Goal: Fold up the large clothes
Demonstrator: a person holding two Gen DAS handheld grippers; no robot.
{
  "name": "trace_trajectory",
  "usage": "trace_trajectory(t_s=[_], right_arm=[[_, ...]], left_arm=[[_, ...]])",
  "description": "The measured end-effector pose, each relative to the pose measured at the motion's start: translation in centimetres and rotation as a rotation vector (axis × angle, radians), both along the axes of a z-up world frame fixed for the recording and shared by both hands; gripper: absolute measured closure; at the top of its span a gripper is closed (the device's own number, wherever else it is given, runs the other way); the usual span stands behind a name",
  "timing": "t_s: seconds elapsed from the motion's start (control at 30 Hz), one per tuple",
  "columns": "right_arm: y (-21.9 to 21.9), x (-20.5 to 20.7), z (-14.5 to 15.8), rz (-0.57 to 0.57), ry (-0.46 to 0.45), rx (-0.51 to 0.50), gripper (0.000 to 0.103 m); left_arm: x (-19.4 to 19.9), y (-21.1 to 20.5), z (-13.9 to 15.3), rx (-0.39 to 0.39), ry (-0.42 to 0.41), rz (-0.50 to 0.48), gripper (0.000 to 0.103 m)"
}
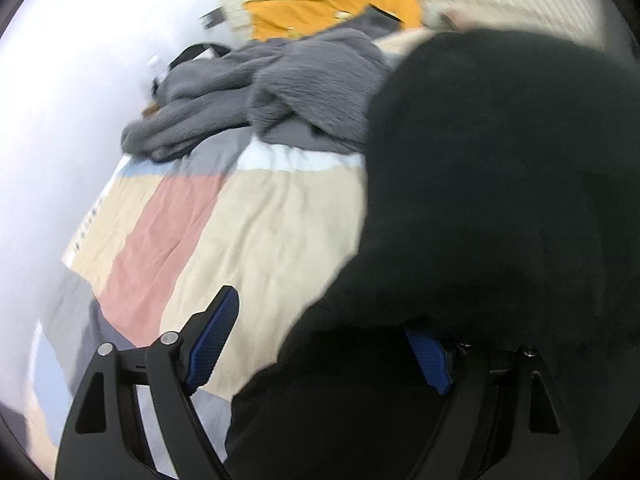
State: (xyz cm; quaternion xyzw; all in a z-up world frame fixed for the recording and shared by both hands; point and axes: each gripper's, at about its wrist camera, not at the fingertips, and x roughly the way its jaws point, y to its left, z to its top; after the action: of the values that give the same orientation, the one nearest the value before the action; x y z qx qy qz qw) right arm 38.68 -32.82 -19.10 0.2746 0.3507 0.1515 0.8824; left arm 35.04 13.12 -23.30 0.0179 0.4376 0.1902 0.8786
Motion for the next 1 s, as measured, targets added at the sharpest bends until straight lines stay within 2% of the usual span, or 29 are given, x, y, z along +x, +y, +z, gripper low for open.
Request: trace_trajectory(t_s=[0.1,0.2,0.3,0.53,0.67,0.73,0.8,0.83,0.9,1.0], right_arm=[[0.5,-0.5,1.1,0.028,-0.027,0.023,0.083],[1.2,-1.1,2.4,0.053,-0.068,0.02,0.085],[2.7,-1.4,2.8,0.077,-0.078,-0.071,0.086],[3.6,-0.6,-0.9,0.078,-0.006,-0.19,0.086],[4.3,-0.9,-0.8,0.065,-0.01,-0.249,0.085],[4.2,-1.3,-0.5,0.051,-0.01,-0.251,0.082],[4.2,-2.0,0.1,0.015,-0.007,-0.278,0.063],[4.2,-2.4,0.5,0.001,-0.011,-0.292,0.06],[4.3,-3.6,1.4,-0.009,-0.039,-0.295,0.047],[4.9,-5.2,3.5,-0.02,-0.1,-0.322,0.046]], left_arm=[[-0.3,2.1,0.8,-0.094,-0.063,0.065,0.02],[-0.6,4.0,1.0,-0.199,-0.094,0.116,0.02],[-0.7,4.9,0.6,-0.257,-0.095,0.146,0.02],[-0.3,3.9,-0.5,-0.19,-0.063,0.129,0.017],[-0.5,4.6,-0.5,-0.25,-0.055,0.124,0.017],[-1.0,4.7,0.0,-0.295,-0.056,0.113,0.017],[-2.0,4.3,1.1,-0.299,-0.064,0.1,0.017],[-2.7,3.9,1.8,-0.292,-0.074,0.084,0.017],[-4.2,2.9,3.3,-0.289,-0.091,0.038,0.017],[-6.9,1.4,6.0,-0.286,-0.162,-0.008,0.016]])
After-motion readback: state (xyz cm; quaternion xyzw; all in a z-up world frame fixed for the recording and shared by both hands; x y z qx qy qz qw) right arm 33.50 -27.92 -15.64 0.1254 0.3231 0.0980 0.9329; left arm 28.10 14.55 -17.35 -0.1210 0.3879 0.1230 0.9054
